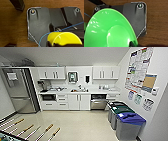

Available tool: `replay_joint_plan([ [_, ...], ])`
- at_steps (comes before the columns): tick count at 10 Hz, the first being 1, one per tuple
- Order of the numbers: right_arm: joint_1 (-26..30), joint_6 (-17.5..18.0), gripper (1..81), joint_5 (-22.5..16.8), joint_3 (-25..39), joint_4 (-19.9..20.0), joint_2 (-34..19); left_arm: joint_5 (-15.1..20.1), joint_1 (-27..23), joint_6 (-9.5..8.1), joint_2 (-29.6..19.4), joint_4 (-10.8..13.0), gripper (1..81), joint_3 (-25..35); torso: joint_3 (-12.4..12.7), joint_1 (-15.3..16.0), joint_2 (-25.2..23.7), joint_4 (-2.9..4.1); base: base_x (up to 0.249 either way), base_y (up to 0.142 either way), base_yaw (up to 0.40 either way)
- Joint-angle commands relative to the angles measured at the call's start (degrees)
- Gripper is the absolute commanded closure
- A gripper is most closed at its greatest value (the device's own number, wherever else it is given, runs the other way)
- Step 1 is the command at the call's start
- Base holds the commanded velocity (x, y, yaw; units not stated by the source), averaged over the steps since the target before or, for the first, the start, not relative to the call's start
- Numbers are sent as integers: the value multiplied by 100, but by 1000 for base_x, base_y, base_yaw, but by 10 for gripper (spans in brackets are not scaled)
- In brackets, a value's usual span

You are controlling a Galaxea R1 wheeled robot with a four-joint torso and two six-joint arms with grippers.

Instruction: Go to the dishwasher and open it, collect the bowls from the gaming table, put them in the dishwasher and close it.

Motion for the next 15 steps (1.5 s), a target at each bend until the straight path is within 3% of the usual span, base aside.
replay_joint_plan([
  [1, 237, -20, 811, -261, -1, -26, -21, 280, -256, 12, -64, 2, 811, -28, 0, 0, 0, 0, 133, 0, 0],
  [15, 237, -20, 811, -261, -10, -26, -12, 280, -255, 12, -56, 2, 811, -28, -2, 2, 0, 0, 133, 0, 0],
])
